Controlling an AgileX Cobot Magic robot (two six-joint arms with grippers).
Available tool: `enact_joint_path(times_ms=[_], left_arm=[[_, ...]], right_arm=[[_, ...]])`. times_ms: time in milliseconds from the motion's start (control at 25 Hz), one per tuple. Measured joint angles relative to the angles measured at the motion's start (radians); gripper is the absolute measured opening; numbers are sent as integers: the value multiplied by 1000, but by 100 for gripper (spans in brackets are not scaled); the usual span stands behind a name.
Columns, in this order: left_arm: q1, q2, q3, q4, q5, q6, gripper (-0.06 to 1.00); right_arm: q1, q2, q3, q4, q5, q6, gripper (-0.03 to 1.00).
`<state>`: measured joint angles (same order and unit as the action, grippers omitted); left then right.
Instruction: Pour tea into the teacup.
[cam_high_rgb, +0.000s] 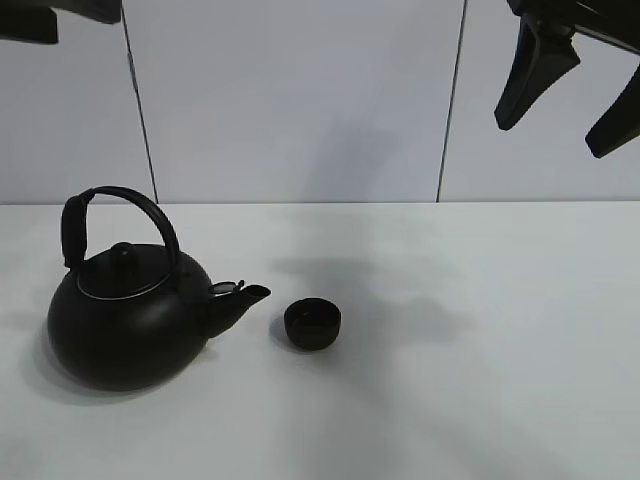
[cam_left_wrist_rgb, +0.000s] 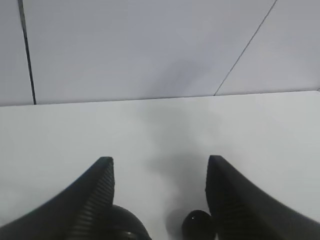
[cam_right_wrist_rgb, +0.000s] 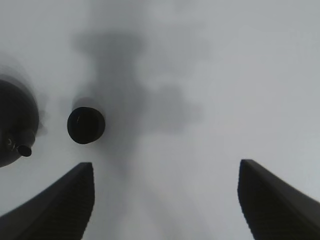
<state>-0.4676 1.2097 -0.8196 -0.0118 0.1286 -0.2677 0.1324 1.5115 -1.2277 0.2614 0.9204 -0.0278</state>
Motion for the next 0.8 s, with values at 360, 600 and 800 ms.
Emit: enact_joint_path(times_ms=[360, 600, 800], left_arm=[[0, 191, -256, -212, 390, -7, 40], [0, 339, -383, -353, 494, 13, 40], [0, 384, -438, -465, 524, 93, 47]], right_arm=[[0, 0, 0, 10, 4, 0, 55], [0, 0, 0, 11, 31, 0, 55], [0, 0, 0, 11, 33, 0, 55]])
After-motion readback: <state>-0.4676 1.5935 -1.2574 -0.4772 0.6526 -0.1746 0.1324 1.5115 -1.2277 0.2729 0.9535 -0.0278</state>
